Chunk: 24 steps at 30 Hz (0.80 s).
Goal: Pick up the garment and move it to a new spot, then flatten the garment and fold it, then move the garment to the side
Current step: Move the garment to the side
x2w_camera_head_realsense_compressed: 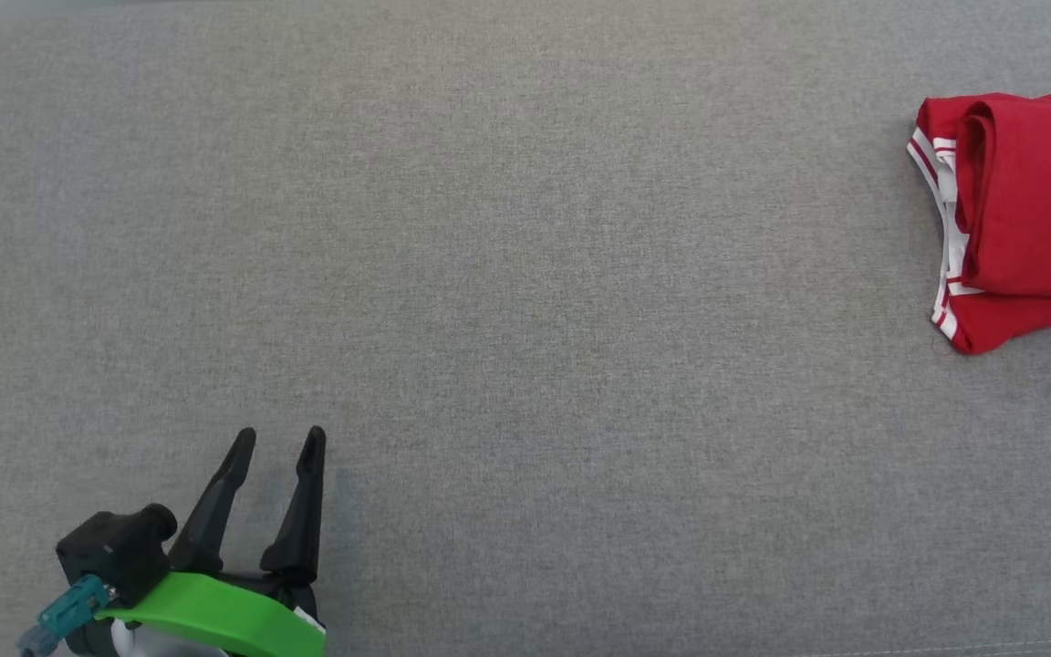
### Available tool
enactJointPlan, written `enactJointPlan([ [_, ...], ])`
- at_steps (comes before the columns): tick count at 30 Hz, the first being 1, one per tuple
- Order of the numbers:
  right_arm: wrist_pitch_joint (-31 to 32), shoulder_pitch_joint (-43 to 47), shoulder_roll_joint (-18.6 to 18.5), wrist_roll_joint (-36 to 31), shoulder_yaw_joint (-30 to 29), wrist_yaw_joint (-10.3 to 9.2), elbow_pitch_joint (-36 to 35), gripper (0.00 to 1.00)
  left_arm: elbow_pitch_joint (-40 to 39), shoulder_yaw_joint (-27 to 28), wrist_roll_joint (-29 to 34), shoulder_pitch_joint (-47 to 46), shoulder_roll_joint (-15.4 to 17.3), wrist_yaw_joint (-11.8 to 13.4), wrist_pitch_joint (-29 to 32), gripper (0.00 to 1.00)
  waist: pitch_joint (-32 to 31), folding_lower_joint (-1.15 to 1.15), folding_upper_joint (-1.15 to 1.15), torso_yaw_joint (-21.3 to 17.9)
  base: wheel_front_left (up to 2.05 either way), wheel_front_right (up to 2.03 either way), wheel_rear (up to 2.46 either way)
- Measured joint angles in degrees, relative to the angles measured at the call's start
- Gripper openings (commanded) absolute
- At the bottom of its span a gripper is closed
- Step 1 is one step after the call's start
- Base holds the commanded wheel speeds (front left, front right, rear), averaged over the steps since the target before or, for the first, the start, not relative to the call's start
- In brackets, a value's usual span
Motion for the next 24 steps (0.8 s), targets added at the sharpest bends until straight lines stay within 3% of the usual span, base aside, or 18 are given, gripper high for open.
enactJointPlan([
  [6,-1.0,-1.3,1.1,-1.8,2.8,3.34,-3.0,1.0,1.8,-1.5,0.5,-1.8,-1.4,-0.5,-0.2,1.0,-2.5,0.0,0.0,-1.1,0.0,0.0,0.0],
  [12,-3.6,-2.1,3.9,-3.6,4.7,5.32,-5.2,1.0,4.0,-2.3,1.2,-4.4,-2.9,-0.9,-1.7,1.0,-5.5,0.0,0.0,-2.0,0.0,0.0,0.0],
  [24,-12.9,0.9,13.0,-6.0,8.0,5.19,-11.5,1.0,8.3,-0.3,2.3,-6.8,-5.7,-1.3,-5.9,1.0,-11.8,0.0,0.0,-3.0,0.0,0.0,0.0],
])
